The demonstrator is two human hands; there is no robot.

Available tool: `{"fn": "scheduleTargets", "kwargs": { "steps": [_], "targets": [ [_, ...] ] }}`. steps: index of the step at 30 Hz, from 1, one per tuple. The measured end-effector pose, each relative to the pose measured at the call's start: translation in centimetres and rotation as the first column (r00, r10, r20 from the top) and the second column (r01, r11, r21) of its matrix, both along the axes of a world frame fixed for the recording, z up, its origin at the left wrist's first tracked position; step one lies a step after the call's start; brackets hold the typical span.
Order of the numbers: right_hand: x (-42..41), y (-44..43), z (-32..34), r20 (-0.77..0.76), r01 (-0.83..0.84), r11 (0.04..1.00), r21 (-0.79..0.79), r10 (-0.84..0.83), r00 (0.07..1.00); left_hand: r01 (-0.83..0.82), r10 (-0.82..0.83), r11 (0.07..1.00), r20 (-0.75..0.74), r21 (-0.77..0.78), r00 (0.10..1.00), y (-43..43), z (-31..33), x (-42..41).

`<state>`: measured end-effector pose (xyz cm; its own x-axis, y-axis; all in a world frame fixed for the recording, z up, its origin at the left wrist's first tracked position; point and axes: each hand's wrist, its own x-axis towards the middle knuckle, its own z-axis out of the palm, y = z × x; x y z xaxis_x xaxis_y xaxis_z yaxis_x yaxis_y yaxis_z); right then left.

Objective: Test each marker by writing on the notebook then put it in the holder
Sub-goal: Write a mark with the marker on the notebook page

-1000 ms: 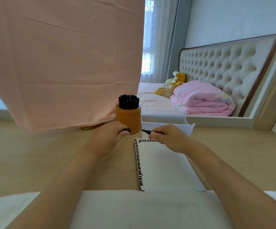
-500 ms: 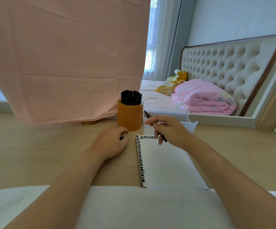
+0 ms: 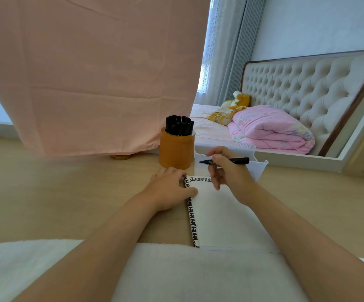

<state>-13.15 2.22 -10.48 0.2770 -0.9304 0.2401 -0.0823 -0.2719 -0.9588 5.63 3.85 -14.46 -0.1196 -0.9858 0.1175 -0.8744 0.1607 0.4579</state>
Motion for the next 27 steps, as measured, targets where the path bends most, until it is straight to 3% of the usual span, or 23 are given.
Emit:
{"fn": "scheduleTargets", "kwargs": {
  "steps": [3, 9, 27],
  "targets": [
    [0.4, 0.1, -1.2, -0.128, -0.010, 1.000, 0.018, 0.012, 0.992, -0.014, 0.014, 1.000, -0.015, -0.021, 1.000, -0.1, -0.2, -0.1],
    [1.1, -0.3, -1.9, -0.331, 0.115, 0.989, -0.090, -0.138, 0.933, -0.031, 0.031, 0.999, -0.001, -0.032, 1.000, -0.1, -0.3, -0.3],
    [1.1, -0.7, -2.5, -0.434, 0.080, 0.982, -0.174, -0.149, 0.889, -0.035, 0.036, 0.999, 0.005, -0.041, 0.999, 0.0, -0.3, -0.3]
  ]
}}
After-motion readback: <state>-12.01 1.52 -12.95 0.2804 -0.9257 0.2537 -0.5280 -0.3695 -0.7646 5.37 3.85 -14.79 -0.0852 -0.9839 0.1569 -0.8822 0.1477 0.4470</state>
